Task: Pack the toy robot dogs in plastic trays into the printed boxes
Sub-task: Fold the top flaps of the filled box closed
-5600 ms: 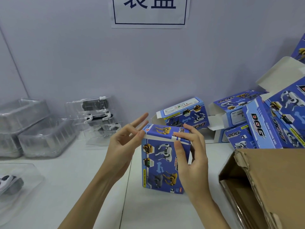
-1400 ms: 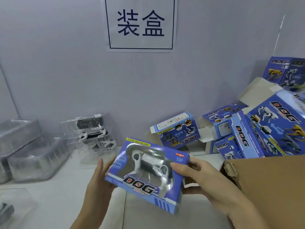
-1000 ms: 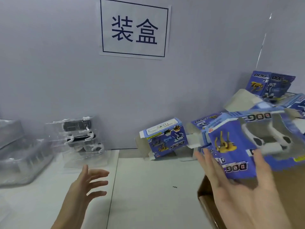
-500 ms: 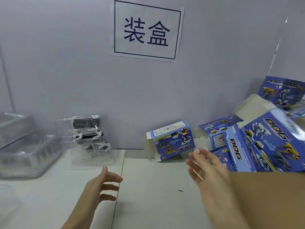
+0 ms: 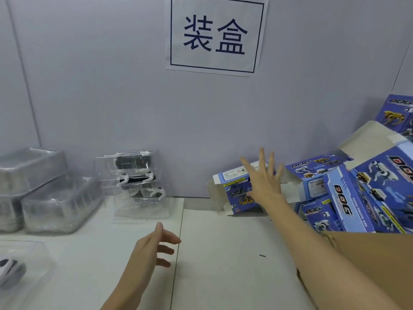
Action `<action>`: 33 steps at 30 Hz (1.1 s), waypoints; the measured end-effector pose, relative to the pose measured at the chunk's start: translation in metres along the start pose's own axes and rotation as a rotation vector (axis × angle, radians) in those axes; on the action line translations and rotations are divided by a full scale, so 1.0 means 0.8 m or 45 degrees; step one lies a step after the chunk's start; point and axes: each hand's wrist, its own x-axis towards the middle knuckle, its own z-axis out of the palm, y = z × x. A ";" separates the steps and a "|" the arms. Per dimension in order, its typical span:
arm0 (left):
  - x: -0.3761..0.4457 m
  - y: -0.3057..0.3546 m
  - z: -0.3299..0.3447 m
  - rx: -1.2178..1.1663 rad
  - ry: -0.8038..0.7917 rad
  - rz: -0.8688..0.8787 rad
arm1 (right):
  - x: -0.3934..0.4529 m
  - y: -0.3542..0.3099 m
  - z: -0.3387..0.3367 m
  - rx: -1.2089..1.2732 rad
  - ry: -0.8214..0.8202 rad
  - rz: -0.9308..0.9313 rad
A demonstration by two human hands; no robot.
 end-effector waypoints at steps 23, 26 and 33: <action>-0.025 0.012 0.021 0.239 -0.062 0.089 | -0.180 -0.060 -0.006 1.961 0.125 0.356; -0.031 0.004 0.031 0.264 -0.201 0.182 | -0.205 -0.061 -0.008 2.134 0.093 0.374; -0.051 -0.025 0.067 0.012 -0.274 0.277 | -0.236 -0.076 0.016 2.331 -0.143 0.370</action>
